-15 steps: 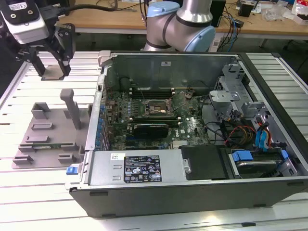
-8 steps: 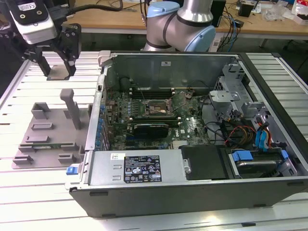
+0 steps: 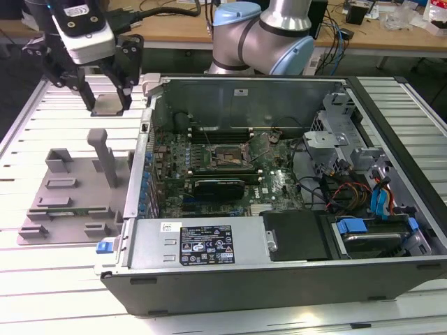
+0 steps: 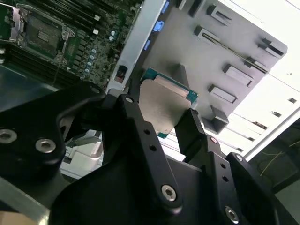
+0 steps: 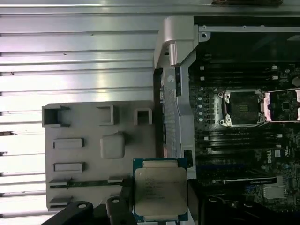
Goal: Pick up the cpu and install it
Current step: 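Pick up the cpu and move it towards the insertion slot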
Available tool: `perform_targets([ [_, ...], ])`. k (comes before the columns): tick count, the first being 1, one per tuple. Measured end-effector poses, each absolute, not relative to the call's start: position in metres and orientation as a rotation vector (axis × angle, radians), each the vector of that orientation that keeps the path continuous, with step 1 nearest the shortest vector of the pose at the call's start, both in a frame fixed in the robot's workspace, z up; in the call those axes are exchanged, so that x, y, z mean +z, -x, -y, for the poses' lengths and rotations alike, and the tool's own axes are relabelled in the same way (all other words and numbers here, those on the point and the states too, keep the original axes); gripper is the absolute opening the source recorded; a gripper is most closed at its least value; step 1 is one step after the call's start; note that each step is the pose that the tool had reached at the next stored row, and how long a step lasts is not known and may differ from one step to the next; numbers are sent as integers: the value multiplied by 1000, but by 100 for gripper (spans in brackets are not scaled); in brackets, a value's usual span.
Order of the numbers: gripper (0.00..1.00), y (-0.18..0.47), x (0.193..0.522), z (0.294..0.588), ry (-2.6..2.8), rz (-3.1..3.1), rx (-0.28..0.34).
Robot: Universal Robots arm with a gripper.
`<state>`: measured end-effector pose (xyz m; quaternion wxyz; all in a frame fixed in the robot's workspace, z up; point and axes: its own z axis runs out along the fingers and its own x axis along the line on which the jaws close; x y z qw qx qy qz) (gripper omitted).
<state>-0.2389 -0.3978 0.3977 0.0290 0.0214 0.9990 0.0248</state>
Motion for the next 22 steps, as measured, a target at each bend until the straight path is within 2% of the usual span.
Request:
perform_targets([
  [22, 55, 125, 398, 398, -66, -3083, 77],
])
